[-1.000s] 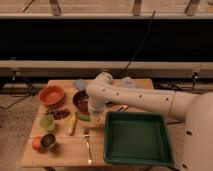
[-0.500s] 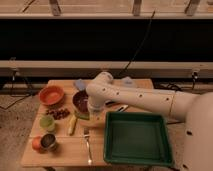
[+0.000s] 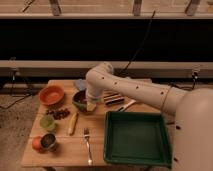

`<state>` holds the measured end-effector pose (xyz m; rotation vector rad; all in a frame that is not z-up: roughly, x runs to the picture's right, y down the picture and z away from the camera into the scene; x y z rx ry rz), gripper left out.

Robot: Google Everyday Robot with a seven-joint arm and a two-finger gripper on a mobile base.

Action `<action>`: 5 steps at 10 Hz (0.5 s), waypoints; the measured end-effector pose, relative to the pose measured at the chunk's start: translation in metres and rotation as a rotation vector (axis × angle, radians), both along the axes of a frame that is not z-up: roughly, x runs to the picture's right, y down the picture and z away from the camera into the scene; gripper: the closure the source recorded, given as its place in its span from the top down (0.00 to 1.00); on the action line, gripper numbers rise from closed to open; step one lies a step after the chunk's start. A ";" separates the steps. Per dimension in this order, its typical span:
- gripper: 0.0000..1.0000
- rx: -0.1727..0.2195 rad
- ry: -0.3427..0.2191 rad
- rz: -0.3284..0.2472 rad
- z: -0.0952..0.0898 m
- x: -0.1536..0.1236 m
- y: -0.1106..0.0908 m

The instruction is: Place pepper in purple bowl

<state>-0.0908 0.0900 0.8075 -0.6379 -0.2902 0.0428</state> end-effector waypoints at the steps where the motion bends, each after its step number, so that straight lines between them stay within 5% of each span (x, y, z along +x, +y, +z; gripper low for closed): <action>1: 0.00 0.004 0.001 -0.002 0.005 -0.004 -0.005; 5: 0.02 0.034 0.009 -0.033 0.030 -0.032 -0.028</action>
